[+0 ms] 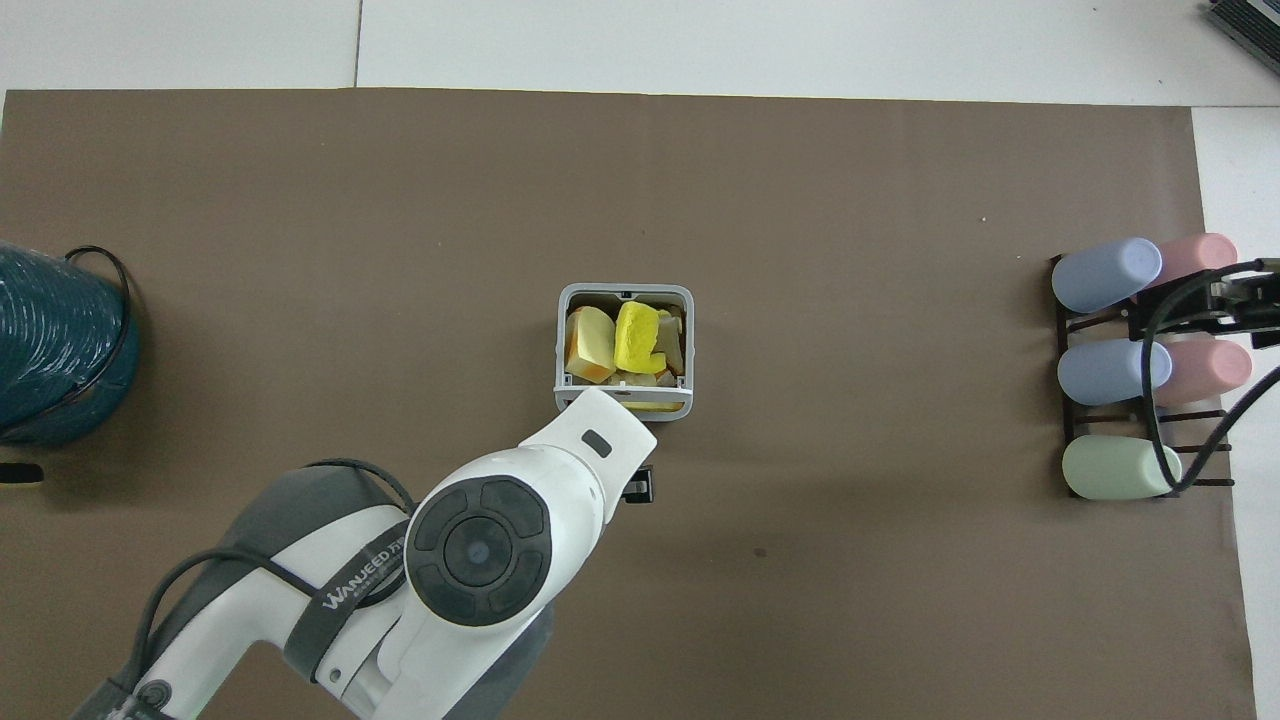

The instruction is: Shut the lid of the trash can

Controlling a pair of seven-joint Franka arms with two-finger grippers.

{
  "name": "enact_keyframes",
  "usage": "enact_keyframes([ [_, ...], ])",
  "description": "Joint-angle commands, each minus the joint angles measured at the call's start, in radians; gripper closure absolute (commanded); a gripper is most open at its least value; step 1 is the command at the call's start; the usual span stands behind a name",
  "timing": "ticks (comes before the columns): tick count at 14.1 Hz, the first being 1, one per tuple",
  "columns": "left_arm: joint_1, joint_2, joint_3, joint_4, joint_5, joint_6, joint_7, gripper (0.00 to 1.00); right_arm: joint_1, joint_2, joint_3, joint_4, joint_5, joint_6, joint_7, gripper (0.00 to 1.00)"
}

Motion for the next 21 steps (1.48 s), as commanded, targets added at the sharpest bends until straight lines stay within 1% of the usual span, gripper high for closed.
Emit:
enact_keyframes([
  [1, -0.015, -0.015, 0.019, -0.028, -0.018, 0.063, -0.017, 0.51, -0.005, -0.029, 0.004, -0.039, -0.015, 0.027, -0.020, 0.00],
  [3, -0.015, -0.006, 0.019, -0.028, -0.022, 0.092, -0.019, 0.76, -0.007, -0.029, 0.004, -0.040, -0.015, 0.027, -0.021, 0.00],
  [5, -0.016, 0.005, 0.019, -0.028, -0.024, 0.131, -0.023, 0.90, -0.005, -0.029, 0.004, -0.040, -0.015, 0.027, -0.021, 0.00],
  [7, -0.021, 0.023, 0.019, -0.028, -0.024, 0.163, -0.055, 1.00, -0.007, -0.029, 0.004, -0.040, -0.015, 0.027, -0.021, 0.00],
  [11, -0.021, 0.051, 0.019, -0.026, -0.024, 0.235, -0.072, 1.00, -0.007, -0.029, 0.004, -0.041, -0.015, 0.029, -0.021, 0.00],
  [13, -0.010, 0.077, 0.019, -0.025, -0.026, 0.310, -0.074, 1.00, -0.007, -0.029, 0.004, -0.046, -0.015, 0.033, -0.023, 0.00],
  [18, 0.045, 0.124, 0.020, -0.014, -0.118, 0.499, -0.072, 1.00, -0.007, -0.030, 0.004, -0.049, -0.015, 0.033, -0.023, 0.00],
  [21, 0.047, 0.160, 0.020, 0.014, -0.127, 0.519, -0.071, 1.00, -0.007, -0.030, 0.004, -0.049, -0.015, 0.033, -0.023, 0.00],
])
